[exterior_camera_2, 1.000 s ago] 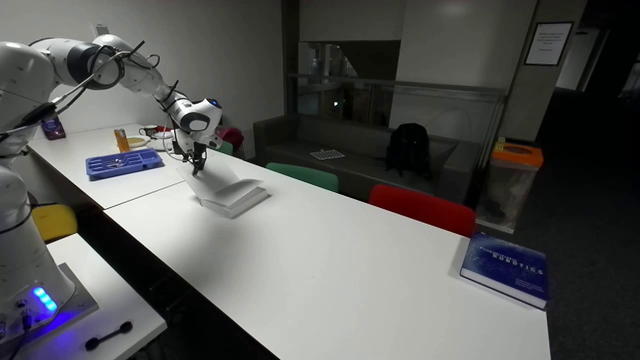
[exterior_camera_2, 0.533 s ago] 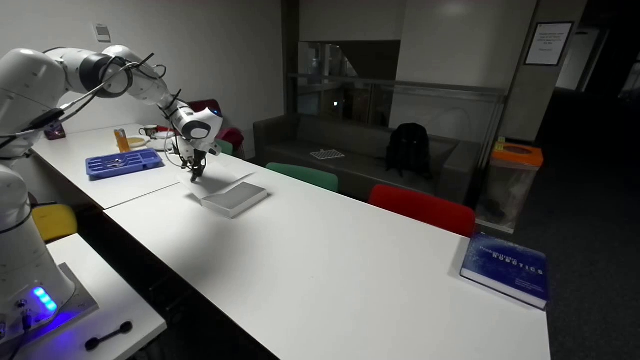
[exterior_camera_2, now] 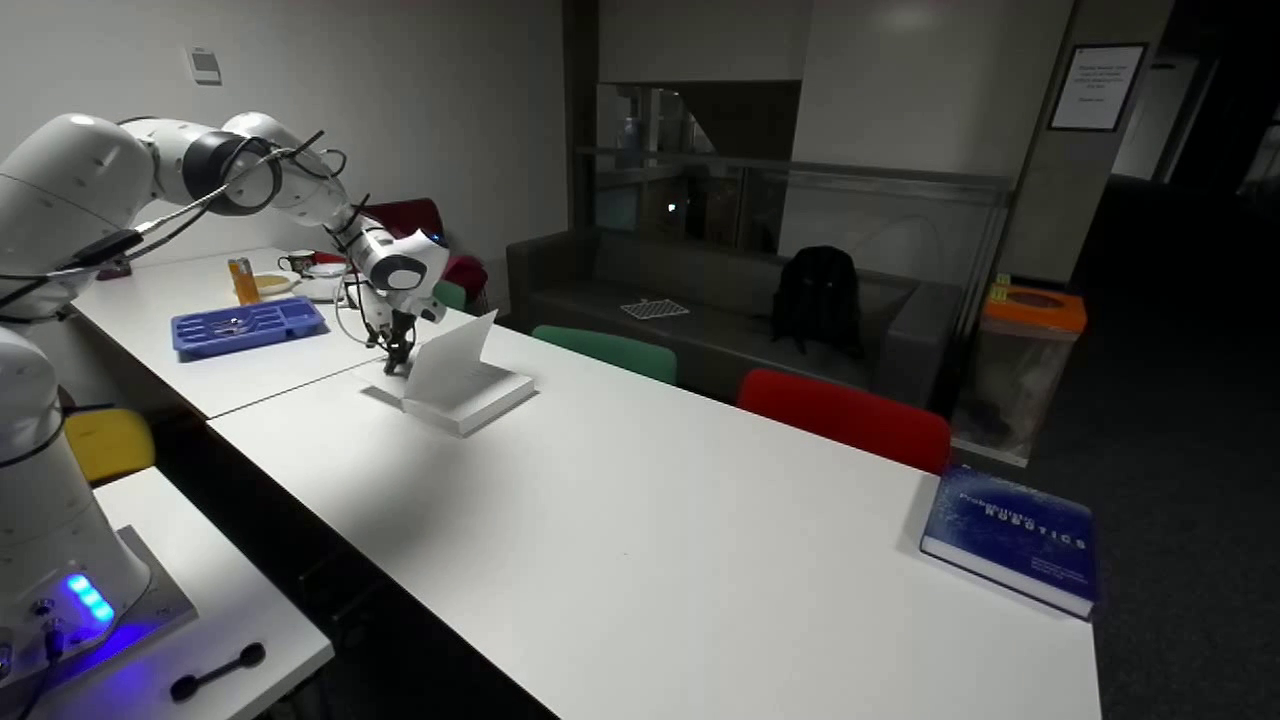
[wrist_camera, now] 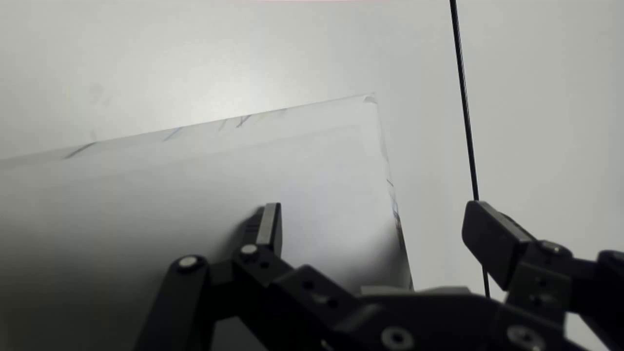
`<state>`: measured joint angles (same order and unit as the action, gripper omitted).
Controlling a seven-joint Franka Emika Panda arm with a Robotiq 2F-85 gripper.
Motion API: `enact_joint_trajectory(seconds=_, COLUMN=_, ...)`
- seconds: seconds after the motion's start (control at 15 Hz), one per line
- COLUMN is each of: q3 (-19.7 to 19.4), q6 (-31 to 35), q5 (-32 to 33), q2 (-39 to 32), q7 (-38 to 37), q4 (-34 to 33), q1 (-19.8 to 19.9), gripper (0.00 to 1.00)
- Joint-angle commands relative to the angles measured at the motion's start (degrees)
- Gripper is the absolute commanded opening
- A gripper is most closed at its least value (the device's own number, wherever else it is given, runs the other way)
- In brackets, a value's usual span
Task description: Open the white book on the table
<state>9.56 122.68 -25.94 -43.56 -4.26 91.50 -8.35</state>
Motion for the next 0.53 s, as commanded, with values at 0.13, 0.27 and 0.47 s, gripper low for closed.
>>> enact_joint_trajectory(seconds=0.13, q3=-0.07, q6=0.43, q5=2.96, q2=-0.21, q7=-3.38, q4=-1.81, q1=-1.62, gripper=1.0)
enact_joint_trajectory(seconds=0.27, q3=-0.31, q6=1.12, q5=4.45, q2=0.6, q7=-4.28, q4=-1.36, q1=-2.83, gripper=1.0)
enact_joint_trajectory(seconds=0.47, q3=-1.0, q6=2.71, q5=8.28, q2=2.11, q7=-6.37, q4=-0.52, q1=-5.39, gripper=1.0)
